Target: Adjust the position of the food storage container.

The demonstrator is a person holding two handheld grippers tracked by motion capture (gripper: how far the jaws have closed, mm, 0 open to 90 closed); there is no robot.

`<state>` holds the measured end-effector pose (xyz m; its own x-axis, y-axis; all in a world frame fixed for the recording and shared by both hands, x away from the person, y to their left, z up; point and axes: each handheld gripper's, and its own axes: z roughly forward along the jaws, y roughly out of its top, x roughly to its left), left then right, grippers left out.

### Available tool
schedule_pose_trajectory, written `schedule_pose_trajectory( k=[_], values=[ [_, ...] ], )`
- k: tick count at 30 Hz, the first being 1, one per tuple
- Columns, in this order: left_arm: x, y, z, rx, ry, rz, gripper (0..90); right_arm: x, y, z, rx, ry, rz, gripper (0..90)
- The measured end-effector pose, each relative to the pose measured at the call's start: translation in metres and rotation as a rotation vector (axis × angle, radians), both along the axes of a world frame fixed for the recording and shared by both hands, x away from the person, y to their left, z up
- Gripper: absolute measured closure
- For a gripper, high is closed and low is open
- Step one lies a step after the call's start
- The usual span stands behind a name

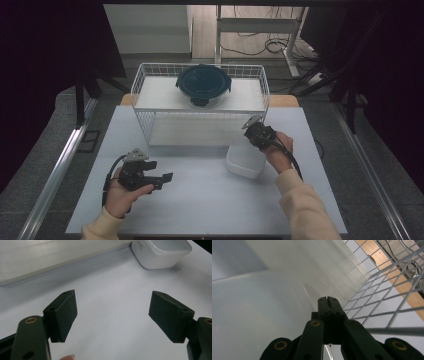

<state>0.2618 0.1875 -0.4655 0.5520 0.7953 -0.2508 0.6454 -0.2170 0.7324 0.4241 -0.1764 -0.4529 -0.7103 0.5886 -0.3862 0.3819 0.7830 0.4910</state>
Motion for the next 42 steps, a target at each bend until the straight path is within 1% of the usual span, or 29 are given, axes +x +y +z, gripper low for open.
schedule_pose_trajectory(
  k=[3, 6, 10, 12, 14, 15, 18, 19, 21, 22, 23, 25, 26, 28, 29, 31, 33, 34, 38, 41, 42],
  values=[
    [0.0, -0.001, -0.001, 0.001, 0.006, -0.003, 22.4, 0.0, 0.003, 0.0, -0.03, 0.0, 0.011, 89.3],
    [0.001, -0.001, -0.002, 0.001, 0.009, -0.005, 22.4, -0.001, 0.004, 0.0, -0.04, -0.006, 0.019, 89.4],
    [0.001, -0.001, -0.004, -0.002, 0.014, -0.001, 22.4, -0.004, 0.005, 0.0, -0.059, -0.007, 0.051, 89.4],
    [0.002, -0.002, -0.005, -0.001, 0.019, -0.004, 22.5, -0.005, 0.007, 0.002, -0.077, 0.0, 0.078, 89.4],
    [0.003, -0.002, -0.006, -0.004, 0.025, -0.005, 22.5, -0.005, 0.008, 0.002, -0.089, 0.004, 0.084, 89.4],
    [0.002, -0.002, -0.006, -0.006, 0.026, -0.005, 22.5, -0.005, 0.008, 0.003, -0.083, 0.011, 0.087, 89.4],
    [0.002, -0.002, -0.005, -0.006, 0.024, -0.007, 22.5, -0.006, 0.008, 0.006, -0.042, 0.036, 0.105, 89.5],
    [0.002, -0.002, -0.005, -0.007, 0.024, -0.007, 22.4, -0.008, 0.009, 0.006, -0.018, 0.059, 0.125, 89.4],
    [0.002, -0.002, -0.005, -0.006, 0.024, -0.008, 22.5, -0.012, 0.012, 0.006, -0.017, 0.084, 0.152, 89.4],
    [0.002, -0.002, -0.005, -0.006, 0.025, -0.009, 22.5, -0.014, 0.014, 0.005, -0.024, 0.074, 0.157, 89.5],
    [0.002, -0.002, -0.006, -0.007, 0.027, -0.008, 22.4, -0.016, 0.018, 0.005, -0.047, 0.063, 0.164, 89.4],
    [0.002, -0.002, -0.006, -0.008, 0.029, -0.007, 22.5, -0.018, 0.021, 0.004, -0.06, 0.046, 0.162, 89.4],
    [0.002, -0.002, -0.006, -0.008, 0.029, -0.007, 22.5, -0.017, 0.021, 0.004, -0.057, 0.046, 0.159, 89.3],
    [0.002, -0.003, -0.005, -0.008, 0.026, -0.01, 22.5, -0.011, 0.019, 0.004, -0.042, 0.041, 0.139, 89.3],
    [0.002, -0.003, -0.005, -0.007, 0.025, -0.011, 22.5, -0.008, 0.018, 0.005, -0.042, 0.036, 0.126, 89.3],
    [0.002, -0.003, -0.005, -0.006, 0.025, -0.011, 22.5, -0.003, 0.018, 0.005, -0.066, 0.022, 0.106, 89.3],
    [0.003, -0.002, -0.006, -0.008, 0.029, -0.008, 22.5, 0.002, 0.017, 0.004, -0.072, 0.024, 0.098, 89.3],
    [0.003, -0.002, -0.007, -0.008, 0.031, -0.008, 22.5, 0.004, 0.017, 0.002, -0.086, 0.025, 0.094, 89.3],
    [0.003, 0.0, -0.007, -0.009, 0.03, -0.006, 22.5, 0.007, 0.018, -0.004, -0.093, 0.036, 0.091, 89.4],
    [0.003, 0.001, -0.007, -0.011, 0.029, -0.005, 22.5, 0.004, 0.021, -0.005, -0.093, 0.061, 0.123, 89.5],
    [0.003, 0.001, -0.006, -0.011, 0.029, -0.006, 22.5, 0.002, 0.023, -0.006, -0.098, 0.058, 0.132, 89.5]
  ],
)
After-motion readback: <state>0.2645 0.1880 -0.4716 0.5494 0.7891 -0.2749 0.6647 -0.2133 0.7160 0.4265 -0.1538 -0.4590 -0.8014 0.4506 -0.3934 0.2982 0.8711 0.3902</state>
